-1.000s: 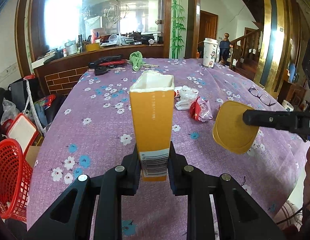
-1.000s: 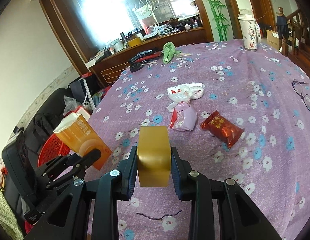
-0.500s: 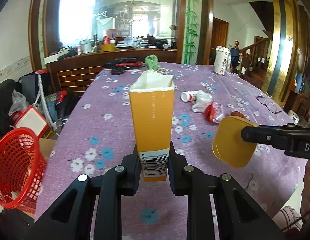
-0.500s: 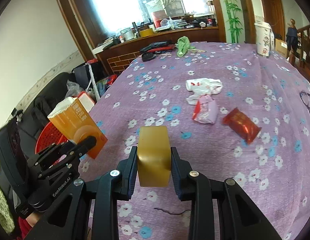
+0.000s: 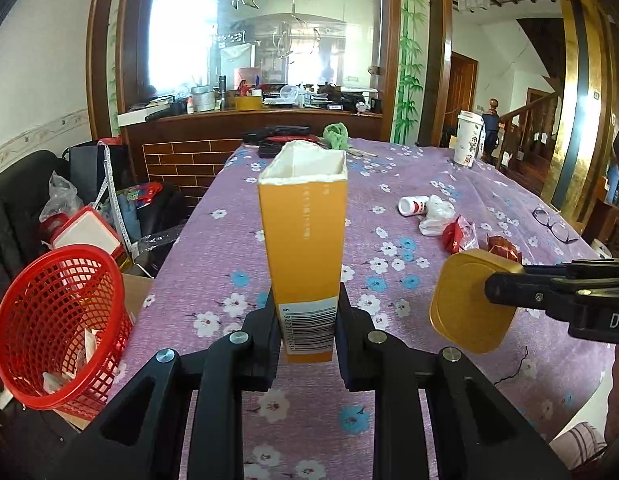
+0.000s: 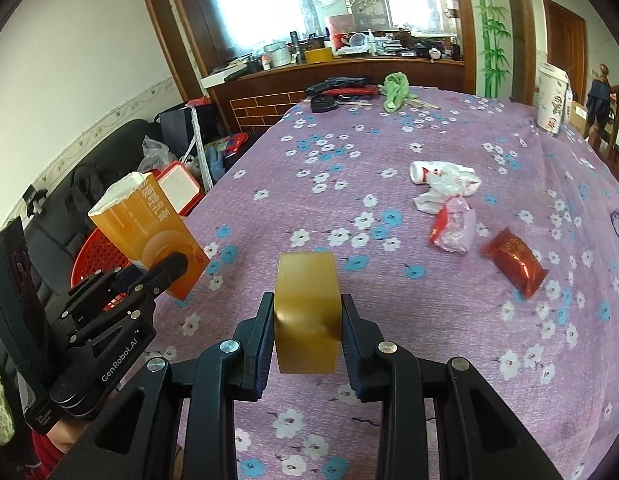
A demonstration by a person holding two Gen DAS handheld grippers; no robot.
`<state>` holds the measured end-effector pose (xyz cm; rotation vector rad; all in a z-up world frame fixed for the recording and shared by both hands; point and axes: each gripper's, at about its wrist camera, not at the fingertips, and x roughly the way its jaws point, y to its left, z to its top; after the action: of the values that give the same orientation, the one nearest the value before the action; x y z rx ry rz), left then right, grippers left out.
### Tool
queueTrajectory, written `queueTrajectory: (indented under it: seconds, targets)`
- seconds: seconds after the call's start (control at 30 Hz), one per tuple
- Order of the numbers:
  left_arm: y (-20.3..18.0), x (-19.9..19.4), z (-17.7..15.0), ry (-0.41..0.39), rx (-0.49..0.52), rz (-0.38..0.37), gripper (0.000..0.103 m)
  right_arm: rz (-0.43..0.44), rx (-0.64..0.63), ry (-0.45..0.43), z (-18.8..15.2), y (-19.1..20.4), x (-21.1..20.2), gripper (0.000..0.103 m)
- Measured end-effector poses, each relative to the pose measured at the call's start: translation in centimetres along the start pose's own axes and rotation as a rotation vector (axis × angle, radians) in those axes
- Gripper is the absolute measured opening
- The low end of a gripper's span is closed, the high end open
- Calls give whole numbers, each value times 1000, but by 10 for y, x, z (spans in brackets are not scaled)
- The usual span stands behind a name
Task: Collect trash
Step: 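Carry the orange box and tape roll to the red basket and release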
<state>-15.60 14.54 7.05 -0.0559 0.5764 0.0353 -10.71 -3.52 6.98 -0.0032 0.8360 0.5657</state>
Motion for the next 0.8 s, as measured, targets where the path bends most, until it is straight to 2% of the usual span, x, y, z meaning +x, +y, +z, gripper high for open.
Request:
queueTrajectory:
  seconds: [0.3,0.43,0.67,0.8]
  targets:
    - [27,-11,-1,-21,-46,27,22,24,-47,6,15,32,9,33]
    - [48,-21,4,-44,-77,55,22,63,-62,11,30,50,17,33]
    - [116,-48,10,-84,-172,175,22,170,-122,17,60,106,37,33]
    - [163,-59,0,-79,-256,245,22,241,-147,39,75,143,57,33]
